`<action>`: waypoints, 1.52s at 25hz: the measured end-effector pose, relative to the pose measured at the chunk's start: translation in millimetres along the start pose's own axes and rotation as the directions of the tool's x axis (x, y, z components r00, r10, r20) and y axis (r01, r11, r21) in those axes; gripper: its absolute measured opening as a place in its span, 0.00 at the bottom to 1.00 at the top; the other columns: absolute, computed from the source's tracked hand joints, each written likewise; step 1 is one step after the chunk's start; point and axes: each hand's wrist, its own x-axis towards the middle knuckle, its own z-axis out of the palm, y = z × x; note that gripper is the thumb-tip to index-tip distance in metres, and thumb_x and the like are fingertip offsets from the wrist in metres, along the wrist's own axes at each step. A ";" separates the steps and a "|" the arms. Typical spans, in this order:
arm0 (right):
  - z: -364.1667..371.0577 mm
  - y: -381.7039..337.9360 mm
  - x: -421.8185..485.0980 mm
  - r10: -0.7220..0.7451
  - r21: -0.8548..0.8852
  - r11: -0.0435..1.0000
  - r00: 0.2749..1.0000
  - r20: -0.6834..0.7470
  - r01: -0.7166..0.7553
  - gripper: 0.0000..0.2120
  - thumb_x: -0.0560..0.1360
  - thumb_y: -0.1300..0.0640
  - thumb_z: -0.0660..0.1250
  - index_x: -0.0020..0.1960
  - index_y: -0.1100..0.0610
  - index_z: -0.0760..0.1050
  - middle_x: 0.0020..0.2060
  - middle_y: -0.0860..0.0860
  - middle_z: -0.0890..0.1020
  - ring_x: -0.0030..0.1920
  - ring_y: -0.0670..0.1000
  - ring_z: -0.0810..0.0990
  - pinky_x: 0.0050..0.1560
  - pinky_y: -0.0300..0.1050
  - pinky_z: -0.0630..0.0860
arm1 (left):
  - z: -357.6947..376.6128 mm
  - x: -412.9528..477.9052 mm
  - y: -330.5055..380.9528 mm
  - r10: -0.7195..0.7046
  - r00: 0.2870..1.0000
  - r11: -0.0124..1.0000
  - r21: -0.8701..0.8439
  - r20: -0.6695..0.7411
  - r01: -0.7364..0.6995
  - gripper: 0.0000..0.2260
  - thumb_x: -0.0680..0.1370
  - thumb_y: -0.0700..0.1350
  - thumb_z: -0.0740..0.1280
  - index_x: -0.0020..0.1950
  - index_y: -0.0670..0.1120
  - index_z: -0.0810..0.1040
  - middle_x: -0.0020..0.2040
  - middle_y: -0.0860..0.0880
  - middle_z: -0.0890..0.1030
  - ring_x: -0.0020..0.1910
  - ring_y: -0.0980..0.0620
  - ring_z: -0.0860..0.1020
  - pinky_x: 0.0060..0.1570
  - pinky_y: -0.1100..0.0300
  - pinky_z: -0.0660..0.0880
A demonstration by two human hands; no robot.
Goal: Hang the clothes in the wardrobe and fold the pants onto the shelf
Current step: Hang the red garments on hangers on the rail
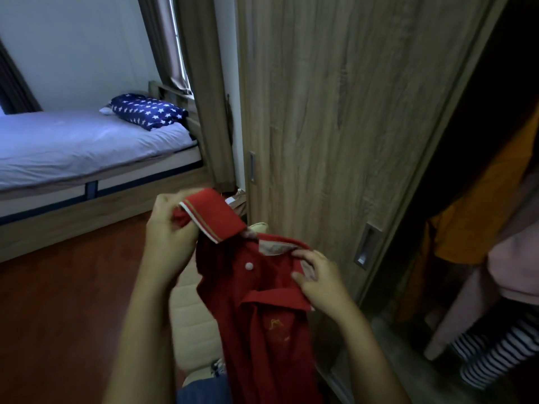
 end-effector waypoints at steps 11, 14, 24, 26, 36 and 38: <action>-55.6 -47.7 16.2 -0.117 -0.269 0.963 0.921 -0.372 0.014 0.09 0.71 0.68 0.63 0.40 0.57 0.80 0.43 0.50 0.78 0.45 0.52 0.79 0.46 0.36 0.68 | 8.1 -2.4 -19.4 0.023 0.939 0.978 0.186 0.344 -0.092 0.12 0.71 0.49 0.63 0.45 0.69 0.75 0.49 0.64 0.75 0.50 0.58 0.74 0.48 0.71 0.67; -65.5 -51.8 12.8 -0.074 -0.316 0.947 0.917 -0.392 -0.059 0.16 0.72 0.71 0.58 0.46 0.57 0.82 0.63 0.50 0.75 0.64 0.52 0.73 0.67 0.48 0.67 | 12.0 1.3 -20.3 0.012 0.916 0.981 0.173 0.401 -0.089 0.12 0.69 0.49 0.65 0.47 0.66 0.78 0.47 0.62 0.74 0.50 0.58 0.74 0.48 0.66 0.68; -120.4 -67.0 4.0 -0.083 -0.363 0.919 0.825 -0.560 -0.154 0.08 0.77 0.60 0.62 0.52 0.55 0.79 0.51 0.51 0.77 0.48 0.51 0.78 0.47 0.39 0.67 | 55.3 32.5 37.0 0.295 0.907 0.943 0.059 0.300 -0.327 0.12 0.75 0.48 0.65 0.58 0.51 0.77 0.50 0.54 0.77 0.50 0.58 0.76 0.48 0.72 0.68; -139.0 -60.6 -8.6 -0.065 -0.416 0.888 0.841 -0.537 -0.197 0.11 0.75 0.64 0.61 0.50 0.53 0.80 0.50 0.50 0.77 0.50 0.51 0.77 0.47 0.39 0.65 | 73.6 40.0 52.0 0.307 0.893 0.939 0.051 0.329 -0.341 0.12 0.76 0.40 0.64 0.60 0.46 0.72 0.52 0.54 0.77 0.52 0.53 0.77 0.46 0.71 0.67; -255.1 -64.3 -105.9 -0.008 -0.414 0.785 0.661 -0.751 -0.461 0.17 0.67 0.68 0.63 0.42 0.50 0.84 0.44 0.49 0.86 0.45 0.53 0.81 0.50 0.42 0.72 | 161.9 29.4 161.8 0.540 0.834 0.838 0.017 0.114 -0.546 0.10 0.69 0.32 0.65 0.48 0.43 0.77 0.45 0.45 0.79 0.46 0.44 0.70 0.47 0.55 0.67; -276.6 -66.5 -126.5 -0.019 -0.367 0.811 0.608 -0.794 -0.455 0.17 0.68 0.69 0.62 0.41 0.50 0.84 0.43 0.47 0.85 0.42 0.49 0.80 0.48 0.41 0.73 | 179.8 23.9 179.0 0.579 0.811 0.813 -0.128 0.077 -0.568 0.10 0.65 0.30 0.62 0.42 0.40 0.78 0.47 0.42 0.77 0.46 0.45 0.71 0.45 0.59 0.66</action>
